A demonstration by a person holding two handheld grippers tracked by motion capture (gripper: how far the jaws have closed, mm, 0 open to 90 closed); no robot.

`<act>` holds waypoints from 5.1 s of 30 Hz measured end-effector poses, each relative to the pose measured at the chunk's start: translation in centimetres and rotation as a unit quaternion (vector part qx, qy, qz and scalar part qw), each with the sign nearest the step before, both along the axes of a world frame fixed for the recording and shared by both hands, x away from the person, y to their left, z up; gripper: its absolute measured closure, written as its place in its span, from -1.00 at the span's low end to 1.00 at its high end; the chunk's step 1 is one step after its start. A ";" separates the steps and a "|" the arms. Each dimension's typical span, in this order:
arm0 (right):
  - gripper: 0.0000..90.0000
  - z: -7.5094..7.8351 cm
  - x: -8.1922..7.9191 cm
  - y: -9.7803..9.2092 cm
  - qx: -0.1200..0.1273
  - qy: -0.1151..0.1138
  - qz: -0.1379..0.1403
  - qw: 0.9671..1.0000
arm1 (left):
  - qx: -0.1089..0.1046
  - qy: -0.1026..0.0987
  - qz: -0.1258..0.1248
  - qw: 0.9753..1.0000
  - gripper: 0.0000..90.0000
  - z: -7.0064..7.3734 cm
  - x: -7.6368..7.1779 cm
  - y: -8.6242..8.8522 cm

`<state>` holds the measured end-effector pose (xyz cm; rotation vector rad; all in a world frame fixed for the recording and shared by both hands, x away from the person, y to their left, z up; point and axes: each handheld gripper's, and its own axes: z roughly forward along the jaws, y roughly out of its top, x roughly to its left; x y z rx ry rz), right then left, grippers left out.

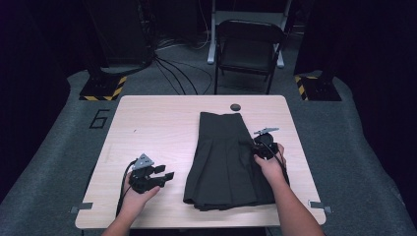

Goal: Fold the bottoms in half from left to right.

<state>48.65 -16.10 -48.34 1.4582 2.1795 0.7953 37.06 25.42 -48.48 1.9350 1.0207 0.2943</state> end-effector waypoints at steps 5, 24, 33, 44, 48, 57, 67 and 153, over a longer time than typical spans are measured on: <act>0.69 0.0 0.5 0.0 -0.003 -0.014 -0.007 1.000 | 0.006 0.001 -0.009 1.000 0.06 -0.1 -0.2 -0.6; 0.11 -1.3 -2.3 -1.5 0.025 0.007 0.015 1.000 | 0.006 0.019 -0.023 1.000 -0.14 -1.1 0.7 -5.1; 0.02 -1.9 -3.4 -1.4 0.032 0.010 0.023 0.999 | -0.021 0.042 -0.028 0.999 -0.18 -2.2 1.5 -7.5; -0.04 -2.5 -3.8 -1.7 0.037 0.011 0.021 0.999 | 0.012 0.041 -0.021 0.999 -0.28 -3.4 1.9 -9.3; -0.04 -2.6 -4.0 -1.8 0.040 0.010 0.022 0.999 | 0.009 0.038 -0.016 0.999 -0.28 -3.7 2.0 -9.7; 0.00 -2.7 -3.9 -1.8 0.045 0.012 0.025 0.999 | 0.013 0.036 -0.024 0.999 -0.14 -4.1 2.0 -9.9; 0.51 -2.6 -4.3 -1.3 0.053 0.013 0.047 0.997 | 0.004 0.041 -0.038 0.998 0.40 -4.2 2.0 -10.2; 0.56 -0.6 0.1 9.3 -0.008 -0.020 0.085 0.996 | 0.074 0.027 -0.050 0.996 0.64 -1.2 -3.3 0.0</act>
